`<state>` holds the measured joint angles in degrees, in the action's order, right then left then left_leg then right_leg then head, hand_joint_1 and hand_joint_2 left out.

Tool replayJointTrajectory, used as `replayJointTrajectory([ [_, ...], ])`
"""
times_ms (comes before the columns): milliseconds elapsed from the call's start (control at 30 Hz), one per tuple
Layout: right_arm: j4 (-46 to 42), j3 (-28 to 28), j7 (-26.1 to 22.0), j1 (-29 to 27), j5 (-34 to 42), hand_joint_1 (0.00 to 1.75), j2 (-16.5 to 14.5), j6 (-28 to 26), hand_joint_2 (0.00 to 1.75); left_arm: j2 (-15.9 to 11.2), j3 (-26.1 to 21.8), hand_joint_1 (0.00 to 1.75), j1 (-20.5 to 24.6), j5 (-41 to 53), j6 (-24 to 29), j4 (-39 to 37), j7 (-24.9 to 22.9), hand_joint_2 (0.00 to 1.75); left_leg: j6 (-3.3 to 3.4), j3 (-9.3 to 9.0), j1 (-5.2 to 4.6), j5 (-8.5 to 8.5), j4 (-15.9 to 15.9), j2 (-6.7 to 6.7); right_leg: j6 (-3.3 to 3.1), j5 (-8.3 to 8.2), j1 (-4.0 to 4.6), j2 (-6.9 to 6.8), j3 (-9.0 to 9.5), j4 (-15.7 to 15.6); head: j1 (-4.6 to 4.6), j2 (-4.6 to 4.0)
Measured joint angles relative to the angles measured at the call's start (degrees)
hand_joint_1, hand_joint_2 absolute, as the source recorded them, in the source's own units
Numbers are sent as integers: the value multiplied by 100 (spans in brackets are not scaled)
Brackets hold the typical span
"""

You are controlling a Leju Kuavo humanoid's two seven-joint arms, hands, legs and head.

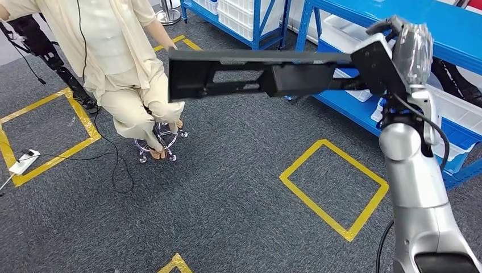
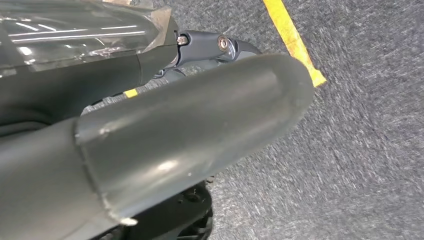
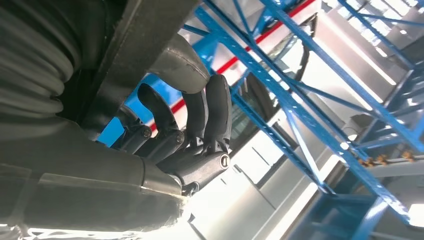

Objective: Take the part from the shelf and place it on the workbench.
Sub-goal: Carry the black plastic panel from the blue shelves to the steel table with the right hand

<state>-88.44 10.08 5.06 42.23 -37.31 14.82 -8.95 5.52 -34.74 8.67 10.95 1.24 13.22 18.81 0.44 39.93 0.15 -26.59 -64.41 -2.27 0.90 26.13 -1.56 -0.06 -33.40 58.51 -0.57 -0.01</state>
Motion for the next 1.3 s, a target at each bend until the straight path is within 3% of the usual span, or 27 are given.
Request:
replayJointTrajectory([
  [67,65,71,26,143,-14,175,-4,62,175,-10,2,0,13,15,-7,-1,3,0,-52,388,36,-311,-760,176,-60,22,27,-104,19,0,-16,1],
  [100,96,116,28,167,-29,175,-6,79,175,-19,2,0,10,21,-10,-1,10,0,-67,532,53,-377,-1021,202,-70,30,36,-158,28,0,-16,1],
  [133,121,165,21,172,-47,175,-7,89,175,-33,3,0,3,30,-8,-1,20,0,-76,569,63,-332,-1059,213,-78,37,39,-209,34,1,-18,1],
  [167,141,217,4,170,-64,175,-7,90,175,-60,2,0,-4,39,7,0,31,0,-77,482,69,-192,-861,236,-78,46,40,-259,42,1,-18,1],
  [233,164,314,-70,167,-98,175,-10,87,175,-136,1,0,-12,67,91,1,43,0,-60,82,57,150,-78,407,-54,76,61,-350,65,4,-20,1],
  [300,185,410,-160,166,-169,175,-33,80,175,-212,-2,0,-24,76,211,2,27,0,-14,-189,23,298,442,527,-5,113,114,-431,85,5,-6,1],
  [400,279,596,-239,163,-347,175,-139,70,175,-293,-36,0,-91,4,302,2,-10,0,74,-220,-13,317,541,403,78,162,165,-534,85,30,17,1],
  [433,320,652,-260,161,-387,175,-178,68,175,-309,-59,0,-113,-27,303,2,-17,0,112,-240,-14,332,566,349,99,206,160,-491,52,119,16,0],
  [467,358,696,-285,167,-410,175,-205,67,175,-320,-85,0,-127,-55,299,1,-27,0,157,-262,-5,348,590,300,103,291,149,-394,-27,300,16,0],
  [533,460,762,-341,210,-413,175,-240,67,175,-334,-130,0,-139,-89,293,1,-47,0,216,-284,2,359,609,179,77,567,122,-135,-342,962,28,0],
  [600,609,823,-388,269,-387,175,-262,68,175,-341,-154,0,-163,-109,292,-2,-74,0,234,-286,0,357,608,32,80,771,119,-25,-691,1592,38,1],
  [633,694,858,-408,296,-376,175,-280,67,175,-341,-164,0,-185,-114,290,-3,-87,0,234,-287,-2,356,606,-43,111,751,119,-12,-753,1663,39,1],
  [667,776,893,-429,327,-367,175,-302,64,175,-339,-177,0,-211,-117,286,-5,-97,0,233,-291,-2,356,603,-115,156,634,112,-3,-704,1499,39,0],
  [733,922,958,-482,412,-339,175,-347,37,175,-328,-202,0,-254,-108,291,-9,-105,0,221,-295,-1,356,595,-250,240,273,79,119,-383,713,41,0],
  [767,984,984,-510,457,-317,175,-367,10,175,-323,-213,0,-267,-99,301,-11,-108,0,203,-289,-7,355,586,-312,247,133,67,194,-220,356,38,0],
  [833,1094,1030,-540,523,-276,175,-418,-50,175,-317,-238,0,-296,-83,338,-17,-117,0,150,-262,-9,364,577,-414,206,31,68,267,-71,41,36,1],
  [900,1190,1073,-544,575,-246,175,-497,-117,175,-315,-268,0,-337,-75,362,-29,-131,0,84,-235,11,369,576,-476,136,5,59,178,-45,16,34,1],
  [967,1260,1112,-538,627,-234,175,-575,-204,175,-311,-283,0,-361,-60,373,-42,-141,0,17,-147,17,253,405,-278,44,-15,27,86,-7,-25,18,1],
  [1033,1302,1137,-510,646,-266,175,-621,-273,175,-304,-284,0,-347,-31,382,-46,-152,0,-46,134,32,-55,-190,38,-53,-13,39,-21,27,-46,-3,1],
  [1100,1326,1151,-451,608,-330,175,-634,-317,175,-289,-281,0,-321,7,385,-49,-181,0,-103,494,83,-307,-882,162,-103,0,66,-139,42,-46,-8,1],
  [1133,1332,1156,-419,576,-361,175,-635,-330,175,-280,-280,0,-313,27,386,-49,-202,0,-125,579,109,-313,-1020,188,-105,5,73,-195,44,-45,-8,1],
  [1167,1333,1159,-395,542,-386,175,-634,-338,175,-272,-279,0,-304,44,387,-50,-224,0,-144,542,134,-218,-926,217,-101,11,74,-245,46,-45,-9,1],
  [1233,1327,1158,-364,493,-421,175,-627,-340,175,-264,-279,0,-275,82,394,-50,-256,0,-164,168,172,102,-230,381,-67,36,78,-334,62,-41,-11,1],
  [1300,1309,1141,-341,468,-453,175,-607,-340,175,-255,-278,0,-227,106,406,-49,-280,0,-139,-164,157,291,372,542,-1,73,119,-413,73,-29,4,1],
])
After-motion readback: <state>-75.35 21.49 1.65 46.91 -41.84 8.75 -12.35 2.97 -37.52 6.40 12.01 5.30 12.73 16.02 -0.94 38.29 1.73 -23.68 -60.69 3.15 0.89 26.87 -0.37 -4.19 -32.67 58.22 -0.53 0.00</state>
